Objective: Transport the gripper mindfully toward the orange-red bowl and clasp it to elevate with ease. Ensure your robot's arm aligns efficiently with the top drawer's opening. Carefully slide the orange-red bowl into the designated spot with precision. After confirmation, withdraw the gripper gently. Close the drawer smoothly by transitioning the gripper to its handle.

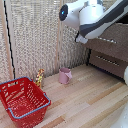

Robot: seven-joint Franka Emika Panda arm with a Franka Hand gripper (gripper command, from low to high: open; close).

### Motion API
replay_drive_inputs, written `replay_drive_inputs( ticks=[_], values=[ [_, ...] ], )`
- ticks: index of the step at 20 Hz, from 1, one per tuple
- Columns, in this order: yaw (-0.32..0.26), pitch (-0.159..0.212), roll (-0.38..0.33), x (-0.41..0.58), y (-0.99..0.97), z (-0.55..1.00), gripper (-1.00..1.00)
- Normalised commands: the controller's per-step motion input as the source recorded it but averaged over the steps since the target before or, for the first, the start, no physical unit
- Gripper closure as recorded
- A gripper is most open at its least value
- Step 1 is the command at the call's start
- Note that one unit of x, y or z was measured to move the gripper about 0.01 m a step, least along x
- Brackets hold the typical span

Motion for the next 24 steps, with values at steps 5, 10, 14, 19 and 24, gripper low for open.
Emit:
replay_drive_inputs(
  ticks=[5,10,14,19,24],
  values=[
    [0.198,-0.01,-0.127,0.141,-0.02,-0.29,-1.0],
    [0.168,-0.048,-0.068,0.081,-0.16,-0.1,-1.0],
    [0.052,-0.083,-0.058,-0.137,-0.24,0.03,-1.0],
    [0.0,-0.059,-0.02,-0.201,-0.29,0.05,-1.0],
    [0.008,0.02,0.007,-0.036,-0.44,-0.01,-1.0]
  ],
)
